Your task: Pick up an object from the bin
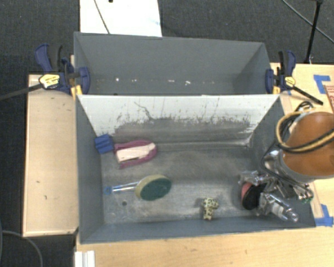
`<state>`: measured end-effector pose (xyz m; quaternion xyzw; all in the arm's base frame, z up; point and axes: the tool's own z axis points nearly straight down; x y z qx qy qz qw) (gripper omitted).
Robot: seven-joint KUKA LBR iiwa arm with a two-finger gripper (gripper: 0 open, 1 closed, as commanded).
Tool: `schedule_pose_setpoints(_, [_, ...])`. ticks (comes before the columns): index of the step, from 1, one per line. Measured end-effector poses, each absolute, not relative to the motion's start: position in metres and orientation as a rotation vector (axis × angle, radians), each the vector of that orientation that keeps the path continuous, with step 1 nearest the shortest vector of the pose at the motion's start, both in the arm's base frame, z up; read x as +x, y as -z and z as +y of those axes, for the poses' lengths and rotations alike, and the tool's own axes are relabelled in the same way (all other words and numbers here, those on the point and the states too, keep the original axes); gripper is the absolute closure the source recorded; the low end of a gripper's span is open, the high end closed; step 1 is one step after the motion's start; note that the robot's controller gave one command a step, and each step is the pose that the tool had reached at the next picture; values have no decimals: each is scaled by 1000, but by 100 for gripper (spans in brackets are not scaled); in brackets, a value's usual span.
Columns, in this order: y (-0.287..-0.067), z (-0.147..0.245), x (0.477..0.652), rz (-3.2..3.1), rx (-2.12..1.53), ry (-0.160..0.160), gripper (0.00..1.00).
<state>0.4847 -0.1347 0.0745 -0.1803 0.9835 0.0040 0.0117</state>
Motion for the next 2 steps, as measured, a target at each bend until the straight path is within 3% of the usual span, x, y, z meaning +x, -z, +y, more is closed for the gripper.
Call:
schedule_pose_setpoints(1, [-145, -135, 487, 3082, -569, 5, 100])
schedule_pose_setpoints(2, [-158, -134, 488, 3086, -564, 2, 100])
